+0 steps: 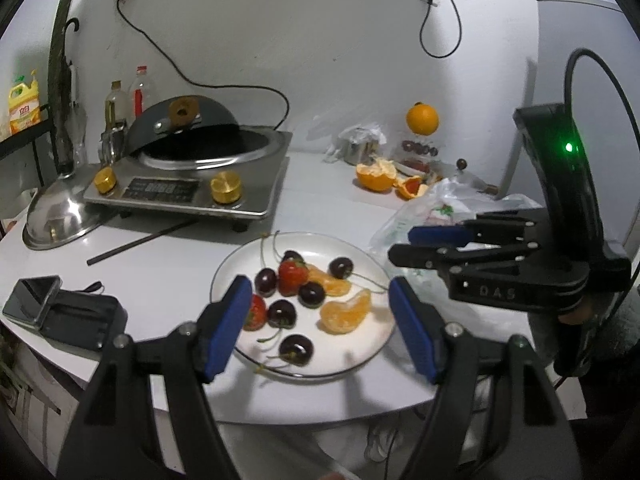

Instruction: Organize fruits

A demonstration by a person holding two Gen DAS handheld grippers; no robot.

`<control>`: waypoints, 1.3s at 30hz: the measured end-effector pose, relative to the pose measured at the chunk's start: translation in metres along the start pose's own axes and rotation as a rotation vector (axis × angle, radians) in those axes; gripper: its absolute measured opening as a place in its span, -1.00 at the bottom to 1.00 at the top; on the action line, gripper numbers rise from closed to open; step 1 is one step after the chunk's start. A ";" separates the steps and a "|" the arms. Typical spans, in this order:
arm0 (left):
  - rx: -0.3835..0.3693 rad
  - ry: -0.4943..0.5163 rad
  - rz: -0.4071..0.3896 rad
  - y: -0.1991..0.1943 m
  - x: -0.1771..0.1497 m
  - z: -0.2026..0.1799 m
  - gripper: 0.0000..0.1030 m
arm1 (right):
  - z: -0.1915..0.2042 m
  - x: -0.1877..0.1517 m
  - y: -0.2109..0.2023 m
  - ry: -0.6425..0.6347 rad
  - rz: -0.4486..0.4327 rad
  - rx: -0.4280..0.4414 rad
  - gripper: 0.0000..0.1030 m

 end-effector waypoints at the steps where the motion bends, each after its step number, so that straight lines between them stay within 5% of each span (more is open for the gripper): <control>1: -0.001 0.004 -0.002 -0.002 0.000 -0.002 0.40 | 0.000 -0.002 -0.004 0.003 -0.006 -0.003 -0.35; 7: 0.006 0.020 -0.023 -0.020 0.005 -0.020 0.45 | -0.006 -0.011 -0.036 0.027 -0.053 -0.024 -0.33; 11: 0.013 0.026 -0.039 -0.032 0.008 -0.034 0.72 | -0.009 -0.019 -0.060 0.039 -0.086 -0.038 -0.33; 18: -0.007 0.076 -0.090 -0.057 0.019 -0.066 0.73 | -0.016 -0.031 -0.109 0.062 -0.161 -0.084 -0.31; 21: -0.011 0.077 -0.110 -0.067 0.026 -0.078 0.73 | -0.018 -0.035 -0.134 0.069 -0.209 -0.131 0.03; 25: -0.016 0.071 -0.143 -0.087 0.035 -0.093 0.96 | -0.022 -0.038 -0.167 0.101 -0.272 -0.174 0.07; 31: 0.029 0.058 -0.208 -0.123 0.048 -0.106 0.98 | -0.019 -0.044 -0.212 0.120 -0.351 -0.230 0.14; 39: 0.063 0.038 -0.284 -0.176 0.064 -0.121 0.98 | -0.006 -0.045 -0.276 0.119 -0.487 -0.291 0.63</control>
Point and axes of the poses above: each gripper's, at about its wrist camera, not at the fingertips, and y roughly the way its jaws point, z to its left, x to its top, the point moved 4 cm from there along y, roughly the way its jaws point, and after that the axes turned 3 degrees about y, right-handed, at the moved point
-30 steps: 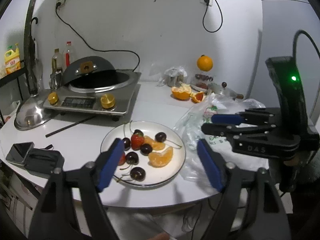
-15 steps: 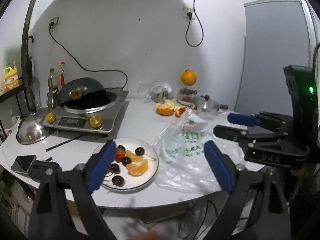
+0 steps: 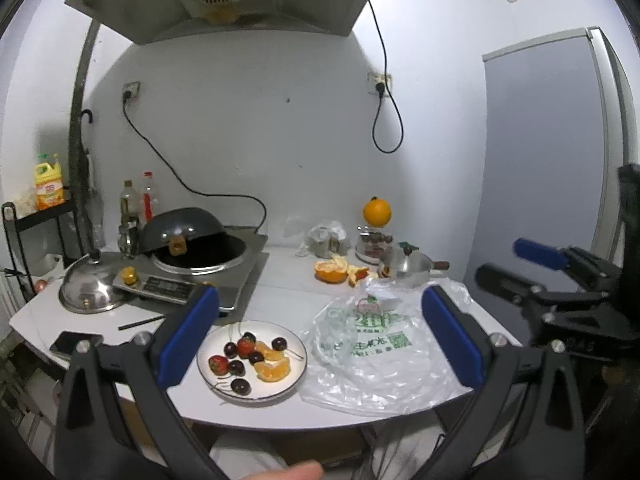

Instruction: Organize fruits

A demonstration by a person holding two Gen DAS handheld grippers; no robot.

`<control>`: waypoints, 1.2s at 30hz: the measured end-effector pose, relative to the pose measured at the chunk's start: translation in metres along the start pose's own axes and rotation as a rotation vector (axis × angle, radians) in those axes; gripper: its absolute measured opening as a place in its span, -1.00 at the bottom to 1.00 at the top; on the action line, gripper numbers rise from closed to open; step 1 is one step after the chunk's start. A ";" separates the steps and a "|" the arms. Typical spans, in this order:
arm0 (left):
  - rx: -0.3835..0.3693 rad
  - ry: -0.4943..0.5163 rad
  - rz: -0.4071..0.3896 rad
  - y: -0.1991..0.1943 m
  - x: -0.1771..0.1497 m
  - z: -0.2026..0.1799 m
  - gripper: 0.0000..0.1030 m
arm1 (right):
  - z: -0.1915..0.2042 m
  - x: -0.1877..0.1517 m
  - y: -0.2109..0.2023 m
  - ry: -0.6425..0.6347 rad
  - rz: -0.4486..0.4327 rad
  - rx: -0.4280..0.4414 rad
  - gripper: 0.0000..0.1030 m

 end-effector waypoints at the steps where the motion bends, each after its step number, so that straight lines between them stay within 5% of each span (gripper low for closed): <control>1: 0.005 0.000 -0.003 -0.005 0.002 -0.001 0.98 | -0.001 0.003 -0.006 0.005 -0.013 -0.007 0.64; 14: 0.044 0.093 -0.099 -0.048 0.018 -0.020 0.98 | 0.000 0.017 -0.052 0.000 -0.089 -0.031 0.64; 36: 0.013 0.092 -0.104 -0.047 0.021 -0.033 0.98 | -0.003 0.017 -0.061 0.009 -0.096 -0.034 0.64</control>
Point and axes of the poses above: each gripper's, at about its wrist camera, not at the fingertips, and y roughly the way its jaws point, z to its left, x to its top, the point moved 4 cm from there along y, roughly the way its jaws point, and after that the axes turned 3 degrees about y, right-handed, at the moved point
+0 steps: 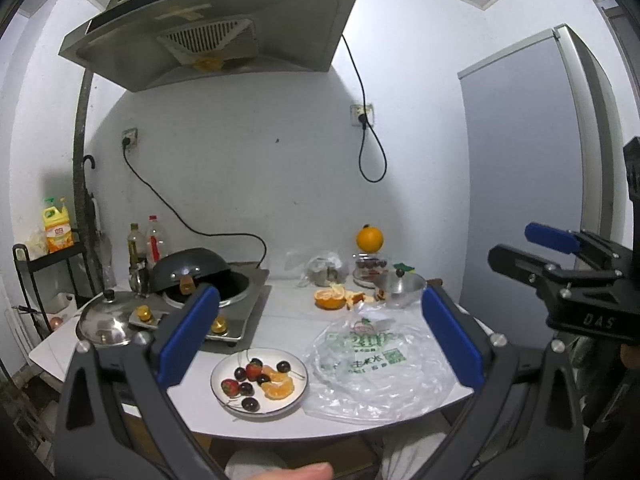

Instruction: Organize fruits

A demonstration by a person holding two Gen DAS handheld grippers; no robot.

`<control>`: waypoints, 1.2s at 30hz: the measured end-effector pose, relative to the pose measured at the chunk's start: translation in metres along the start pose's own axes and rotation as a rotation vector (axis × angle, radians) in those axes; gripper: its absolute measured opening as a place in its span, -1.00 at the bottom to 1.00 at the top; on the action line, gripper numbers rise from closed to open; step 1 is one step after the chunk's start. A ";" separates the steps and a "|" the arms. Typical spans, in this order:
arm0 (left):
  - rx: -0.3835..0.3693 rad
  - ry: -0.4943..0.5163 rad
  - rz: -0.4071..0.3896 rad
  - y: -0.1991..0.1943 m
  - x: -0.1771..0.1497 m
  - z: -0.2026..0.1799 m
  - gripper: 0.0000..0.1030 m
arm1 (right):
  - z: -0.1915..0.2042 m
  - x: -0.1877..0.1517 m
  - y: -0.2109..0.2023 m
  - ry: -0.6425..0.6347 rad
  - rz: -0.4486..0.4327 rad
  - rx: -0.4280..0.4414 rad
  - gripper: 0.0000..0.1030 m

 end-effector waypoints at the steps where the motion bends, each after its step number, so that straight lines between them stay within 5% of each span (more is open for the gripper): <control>1: 0.000 0.000 0.001 0.001 0.000 -0.001 0.98 | -0.001 0.000 0.000 0.001 0.001 0.000 0.64; 36: -0.014 -0.013 0.010 0.001 -0.003 -0.004 0.98 | -0.002 -0.002 0.003 0.008 0.011 -0.009 0.64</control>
Point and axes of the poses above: each gripper's, at about its wrist camera, not at the fingertips, and y roughly the way its jaws point, z to its left, x to its top, the point moved 4 cm from there along y, roughly the way its jaws point, and after that the axes turned 3 degrees about y, right-handed, at the moved point
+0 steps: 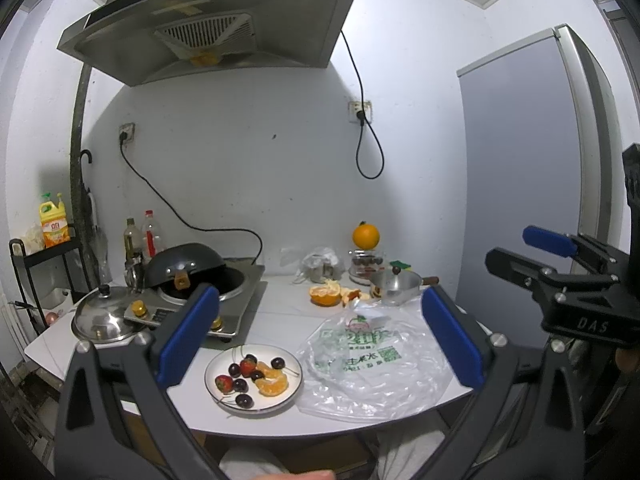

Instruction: Organize fruits

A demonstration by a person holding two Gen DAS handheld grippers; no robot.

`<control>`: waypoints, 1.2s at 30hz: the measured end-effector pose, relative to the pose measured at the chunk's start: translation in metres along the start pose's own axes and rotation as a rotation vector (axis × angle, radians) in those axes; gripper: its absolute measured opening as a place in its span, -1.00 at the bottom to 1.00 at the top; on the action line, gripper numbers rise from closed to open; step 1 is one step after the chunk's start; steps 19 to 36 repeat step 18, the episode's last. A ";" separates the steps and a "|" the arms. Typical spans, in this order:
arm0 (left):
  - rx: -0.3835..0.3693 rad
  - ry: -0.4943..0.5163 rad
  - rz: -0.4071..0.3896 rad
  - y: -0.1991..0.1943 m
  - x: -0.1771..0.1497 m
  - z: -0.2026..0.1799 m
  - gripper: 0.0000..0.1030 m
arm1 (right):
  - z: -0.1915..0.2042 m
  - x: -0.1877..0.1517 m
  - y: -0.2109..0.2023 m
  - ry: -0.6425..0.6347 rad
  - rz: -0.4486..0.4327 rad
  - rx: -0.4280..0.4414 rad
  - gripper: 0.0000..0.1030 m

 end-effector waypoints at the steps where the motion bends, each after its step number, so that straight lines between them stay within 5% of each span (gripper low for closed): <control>1: 0.001 0.000 0.000 0.000 0.000 0.000 0.98 | 0.000 0.000 0.000 0.000 0.000 0.000 0.64; 36: -0.019 -0.011 0.007 0.004 -0.002 0.001 0.98 | 0.000 -0.001 0.000 0.001 0.001 0.001 0.64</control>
Point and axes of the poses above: each gripper's, at about its wrist camera, not at the fingertips, and y roughly the way its jaws point, z to its left, x to its top, the point moved 4 cm from there along y, roughly the way its jaws point, and after that the axes turned 3 degrees about y, right-handed, at the moved point
